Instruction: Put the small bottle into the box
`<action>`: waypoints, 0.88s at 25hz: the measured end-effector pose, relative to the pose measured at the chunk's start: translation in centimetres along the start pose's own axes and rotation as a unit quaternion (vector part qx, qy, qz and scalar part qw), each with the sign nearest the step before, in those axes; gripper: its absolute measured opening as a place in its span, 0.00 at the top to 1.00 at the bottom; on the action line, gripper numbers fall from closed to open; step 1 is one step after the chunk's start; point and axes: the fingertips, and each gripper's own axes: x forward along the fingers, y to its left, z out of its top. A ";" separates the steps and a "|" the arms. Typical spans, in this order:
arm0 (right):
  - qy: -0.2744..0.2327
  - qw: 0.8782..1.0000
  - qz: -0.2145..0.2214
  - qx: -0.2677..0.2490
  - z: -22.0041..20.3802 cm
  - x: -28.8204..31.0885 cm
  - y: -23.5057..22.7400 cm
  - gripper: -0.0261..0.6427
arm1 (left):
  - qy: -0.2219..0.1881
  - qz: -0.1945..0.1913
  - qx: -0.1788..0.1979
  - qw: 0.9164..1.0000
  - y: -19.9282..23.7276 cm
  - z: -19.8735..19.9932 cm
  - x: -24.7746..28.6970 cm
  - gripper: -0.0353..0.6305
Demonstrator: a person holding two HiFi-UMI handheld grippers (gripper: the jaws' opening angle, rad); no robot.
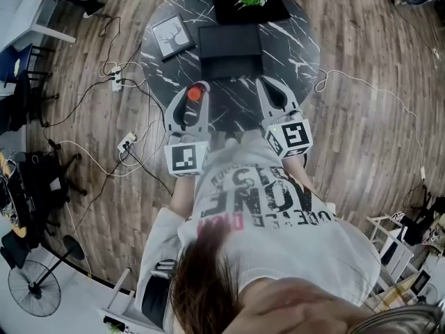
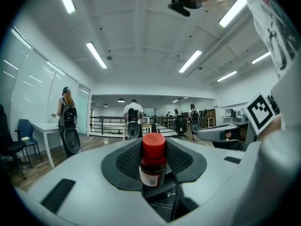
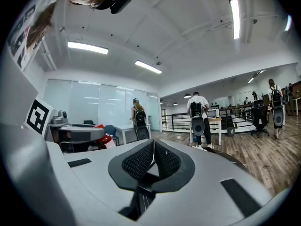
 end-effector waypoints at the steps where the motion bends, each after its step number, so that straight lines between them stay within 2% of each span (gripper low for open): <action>1: 0.000 1.000 0.001 0.000 0.0 0.0 -0.1 0.96 | 0.000 0.002 0.000 1.000 0.0 -0.1 0.0 0.74; 10: -0.008 1.000 0.009 -0.003 1.0 0.5 -2.5 0.96 | -0.013 0.012 0.002 1.000 -1.3 0.9 1.6 0.74; 22: -0.013 0.999 0.048 -0.006 1.5 1.2 -5.6 0.96 | -0.029 0.048 0.004 0.998 -3.0 2.3 4.0 0.74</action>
